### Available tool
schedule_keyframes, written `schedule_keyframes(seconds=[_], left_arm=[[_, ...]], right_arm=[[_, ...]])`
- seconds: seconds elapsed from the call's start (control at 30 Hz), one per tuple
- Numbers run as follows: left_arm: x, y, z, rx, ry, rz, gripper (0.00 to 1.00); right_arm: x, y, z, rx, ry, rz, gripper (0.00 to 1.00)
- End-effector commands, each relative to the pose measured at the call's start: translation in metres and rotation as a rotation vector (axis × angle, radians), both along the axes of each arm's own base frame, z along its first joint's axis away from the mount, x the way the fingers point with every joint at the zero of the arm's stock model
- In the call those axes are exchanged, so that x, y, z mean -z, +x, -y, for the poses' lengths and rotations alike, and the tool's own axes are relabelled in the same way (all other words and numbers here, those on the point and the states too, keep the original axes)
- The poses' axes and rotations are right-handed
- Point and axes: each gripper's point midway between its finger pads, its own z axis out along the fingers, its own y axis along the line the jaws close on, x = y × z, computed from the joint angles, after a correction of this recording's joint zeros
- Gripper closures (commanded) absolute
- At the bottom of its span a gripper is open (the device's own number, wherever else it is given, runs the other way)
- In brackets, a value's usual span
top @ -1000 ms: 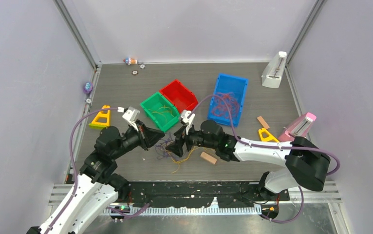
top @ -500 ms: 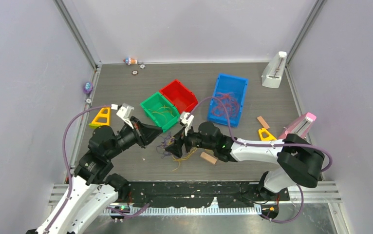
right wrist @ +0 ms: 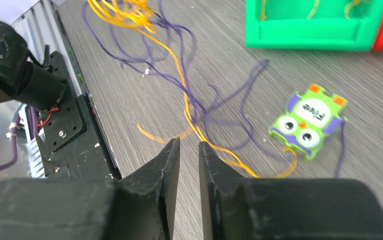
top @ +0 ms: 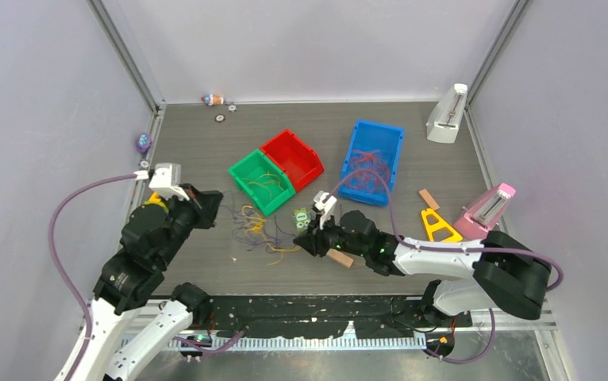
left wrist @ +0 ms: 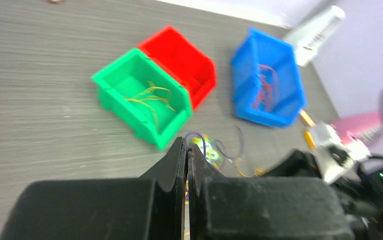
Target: Untangle the cables
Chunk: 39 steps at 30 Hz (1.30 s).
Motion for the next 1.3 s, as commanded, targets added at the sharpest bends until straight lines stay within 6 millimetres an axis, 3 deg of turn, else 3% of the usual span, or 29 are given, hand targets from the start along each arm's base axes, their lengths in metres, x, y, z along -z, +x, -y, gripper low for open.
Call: schedule_keyframes(seconds=[0.0, 0.03, 0.13, 0.23, 0.33, 0.5, 0.57, 0.63, 0.73, 0.8, 0.83, 0.87, 0.9, 0.93, 1.0, 1.1, 1.27], left_arm=[[-0.008, 0.008, -0.067, -0.331, 0.127, 0.013, 1.00], [-0.009, 0.008, -0.071, -0.357, 0.134, 0.016, 1.00], [-0.007, 0.011, -0.081, -0.417, 0.149, 0.015, 1.00], [-0.005, 0.012, -0.091, -0.471, 0.163, 0.011, 1.00], [-0.005, 0.012, -0.098, -0.517, 0.154, 0.030, 1.00], [-0.003, 0.011, -0.109, -0.579, 0.155, 0.049, 1.00], [-0.003, 0.012, -0.105, -0.556, 0.142, 0.062, 1.00], [-0.004, 0.016, -0.080, -0.416, 0.133, 0.101, 1.00], [-0.018, 0.016, -0.034, -0.158, 0.090, 0.200, 1.00], [-0.024, 0.012, -0.006, -0.007, 0.074, 0.239, 1.00], [-0.025, 0.011, 0.004, 0.052, 0.072, 0.246, 1.00], [-0.026, 0.009, 0.014, 0.108, 0.074, 0.244, 1.00], [-0.027, 0.006, 0.025, 0.171, 0.075, 0.242, 1.00], [-0.027, 0.003, 0.035, 0.229, 0.077, 0.233, 1.00], [-0.028, -0.002, 0.052, 0.334, 0.069, 0.220, 1.00], [-0.037, -0.012, 0.072, 0.452, 0.017, 0.225, 1.00], [-0.054, -0.023, 0.086, 0.545, -0.058, 0.246, 1.00]], right_arm=[[-0.017, 0.022, 0.030, 0.205, 0.035, 0.024, 0.83], [-0.009, 0.022, 0.039, 0.229, 0.003, 0.014, 0.86], [-0.013, 0.035, 0.069, 0.376, -0.019, 0.031, 0.94], [-0.009, 0.042, 0.106, 0.524, -0.082, 0.033, 0.95], [-0.007, 0.053, 0.156, 0.749, -0.150, 0.038, 0.95], [-0.025, 0.056, 0.217, 0.987, -0.147, 0.063, 0.95], [-0.031, 0.055, 0.230, 1.035, -0.129, 0.071, 0.95], [-0.037, 0.054, 0.234, 1.041, -0.102, 0.076, 0.95], [-0.044, 0.051, 0.206, 0.872, -0.057, 0.101, 0.90], [-0.049, 0.046, 0.179, 0.726, -0.027, 0.110, 0.75], [-0.052, 0.040, 0.162, 0.624, -0.011, 0.118, 0.56], [-0.059, 0.040, 0.148, 0.569, 0.026, 0.131, 0.45], [-0.062, 0.032, 0.132, 0.466, 0.037, 0.140, 0.26], [-0.068, 0.031, 0.119, 0.412, 0.063, 0.152, 0.14], [-0.078, 0.020, 0.090, 0.260, 0.105, 0.166, 0.09], [-0.094, 0.003, 0.054, 0.070, 0.178, 0.185, 0.08], [-0.105, 0.000, 0.012, -0.042, 0.213, 0.212, 0.12]])
